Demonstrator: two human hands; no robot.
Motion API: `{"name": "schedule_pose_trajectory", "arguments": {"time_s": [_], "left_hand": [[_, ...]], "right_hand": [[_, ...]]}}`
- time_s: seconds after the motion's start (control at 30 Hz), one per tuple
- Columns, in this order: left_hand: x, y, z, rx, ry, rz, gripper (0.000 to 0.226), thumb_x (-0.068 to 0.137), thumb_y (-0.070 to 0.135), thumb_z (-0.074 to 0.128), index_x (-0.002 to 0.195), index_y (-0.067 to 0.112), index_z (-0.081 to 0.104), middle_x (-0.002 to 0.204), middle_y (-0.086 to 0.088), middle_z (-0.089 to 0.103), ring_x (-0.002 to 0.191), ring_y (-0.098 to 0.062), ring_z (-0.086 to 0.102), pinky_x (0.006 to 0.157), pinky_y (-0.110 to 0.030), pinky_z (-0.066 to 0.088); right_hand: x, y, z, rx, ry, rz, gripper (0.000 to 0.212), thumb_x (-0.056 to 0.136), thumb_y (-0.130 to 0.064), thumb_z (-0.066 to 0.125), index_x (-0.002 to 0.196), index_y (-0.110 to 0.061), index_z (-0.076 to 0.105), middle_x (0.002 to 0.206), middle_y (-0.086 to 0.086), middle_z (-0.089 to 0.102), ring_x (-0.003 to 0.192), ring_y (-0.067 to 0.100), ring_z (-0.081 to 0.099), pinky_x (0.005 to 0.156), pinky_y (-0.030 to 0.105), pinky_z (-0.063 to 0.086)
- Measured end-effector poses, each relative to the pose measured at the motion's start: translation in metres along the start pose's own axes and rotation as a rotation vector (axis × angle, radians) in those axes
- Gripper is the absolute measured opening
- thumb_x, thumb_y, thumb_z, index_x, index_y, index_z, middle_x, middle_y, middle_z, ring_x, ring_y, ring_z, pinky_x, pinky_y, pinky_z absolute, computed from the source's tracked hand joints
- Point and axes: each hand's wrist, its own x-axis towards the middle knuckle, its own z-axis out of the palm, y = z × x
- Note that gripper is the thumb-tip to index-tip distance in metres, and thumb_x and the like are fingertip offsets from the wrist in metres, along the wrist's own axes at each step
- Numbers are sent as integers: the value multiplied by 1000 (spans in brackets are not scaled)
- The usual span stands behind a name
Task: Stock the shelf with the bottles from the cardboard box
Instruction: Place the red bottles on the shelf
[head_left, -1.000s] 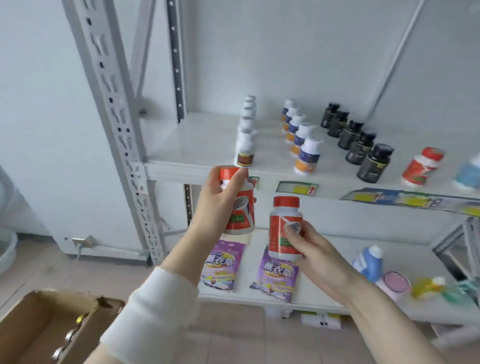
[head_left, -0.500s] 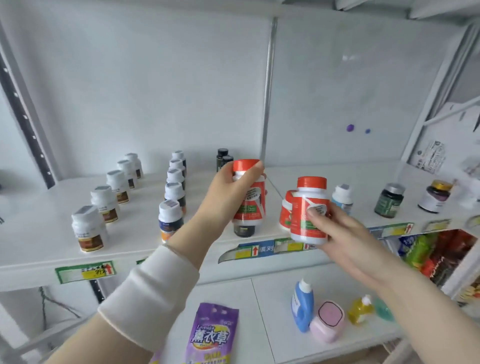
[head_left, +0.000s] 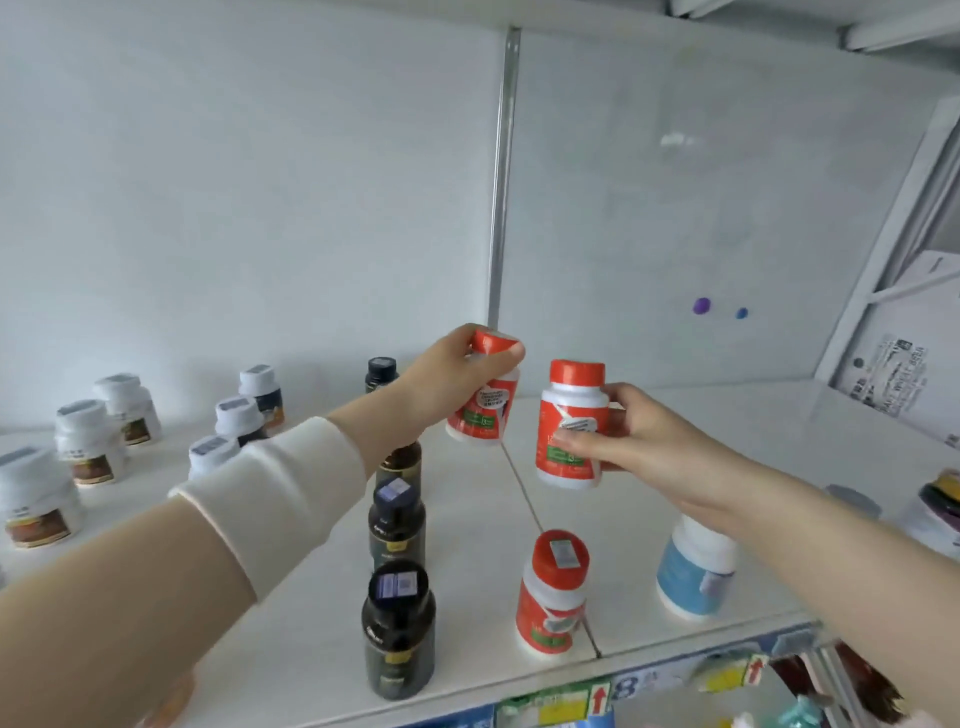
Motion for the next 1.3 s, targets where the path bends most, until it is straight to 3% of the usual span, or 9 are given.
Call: {"name": "schedule_pose_trajectory", "arguments": {"time_s": [0.1,0.17,0.23,0.4,0.53,0.77,1.03,1.3], "left_hand": [[40,-17,6,83,21,-29,27,88,39,57,110,29,45,100,6,57,89,-13,58,78,-29,45],[61,-29,8,138,50,-61,29,86,36,61,110,28,46,105,3,57,95,-17,57,82,-32,45],[79,-43,9,202,62,-105,36,85,36,64,115,25,48,111,0,58,101,-22,58,87,-35,48],[116,-69,5,346,91,-208,49,84,39,64,124,16,46,116,-5,57,96,-21,55,79,-31,46],[137,-89,3,398,77,-277,51,84,38,65,124,13,47,119,-8,58,96,-21,54,80,-31,46],[164,-108,2,445,30,-293,51,83,36,66,123,10,49,120,-9,57,98,-22,54,83,-31,47],[179,-118,0,425,13,-292,49,81,32,68,121,9,50,117,-8,58,92,-19,52,75,-29,45],[186,-124,1,430,8,-292,47,80,29,70,118,9,50,113,-7,56,91,-21,52,77,-31,47]], "right_hand": [[38,13,-10,-39,-66,38,58,72,-25,76,118,-23,42,105,-8,61,97,6,61,81,25,50],[60,19,-13,-66,-102,53,55,72,-23,77,113,-25,40,100,-11,59,91,1,59,69,16,48],[80,27,-13,-82,-118,50,55,71,-19,78,111,-25,40,99,-10,58,89,0,58,66,15,48],[129,45,0,-147,-154,123,65,69,-11,79,121,-11,41,116,6,58,107,22,58,94,41,50],[150,57,17,-255,-162,155,71,68,-12,80,125,-12,37,124,5,53,111,22,54,93,35,46],[172,66,41,-309,-138,138,77,67,-16,81,130,-12,36,134,5,49,122,24,49,101,37,41],[192,69,57,-369,-147,103,76,69,-19,80,129,-12,35,133,5,49,121,24,48,102,37,42],[199,74,65,-356,-152,97,81,68,-14,79,133,-12,31,134,5,47,123,25,47,106,39,39]]}}
